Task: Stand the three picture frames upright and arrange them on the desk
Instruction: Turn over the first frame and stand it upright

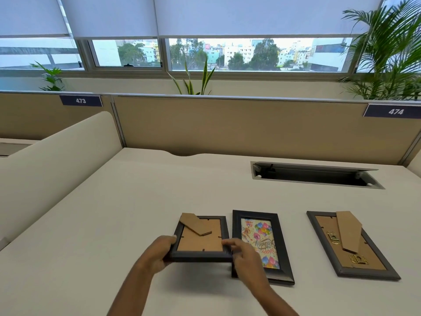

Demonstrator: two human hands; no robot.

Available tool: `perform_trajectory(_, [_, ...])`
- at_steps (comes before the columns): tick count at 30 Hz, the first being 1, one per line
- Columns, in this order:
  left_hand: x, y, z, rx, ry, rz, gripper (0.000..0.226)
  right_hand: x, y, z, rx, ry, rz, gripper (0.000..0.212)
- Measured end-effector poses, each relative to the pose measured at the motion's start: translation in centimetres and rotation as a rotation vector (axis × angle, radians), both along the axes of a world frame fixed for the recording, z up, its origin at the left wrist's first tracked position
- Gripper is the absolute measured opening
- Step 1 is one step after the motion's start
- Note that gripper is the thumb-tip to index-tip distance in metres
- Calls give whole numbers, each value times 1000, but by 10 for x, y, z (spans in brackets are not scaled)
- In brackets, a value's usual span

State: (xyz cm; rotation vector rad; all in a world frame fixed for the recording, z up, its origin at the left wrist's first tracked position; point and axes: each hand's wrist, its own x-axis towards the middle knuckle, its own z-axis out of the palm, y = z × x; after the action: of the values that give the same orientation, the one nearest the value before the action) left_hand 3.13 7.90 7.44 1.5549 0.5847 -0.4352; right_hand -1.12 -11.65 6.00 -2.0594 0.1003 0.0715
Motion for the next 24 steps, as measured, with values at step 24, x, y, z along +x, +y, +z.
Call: perform_trajectory(24, [7, -16, 13, -61, -174, -163, 82, 41, -23, 28, 506, -381, -29, 21])
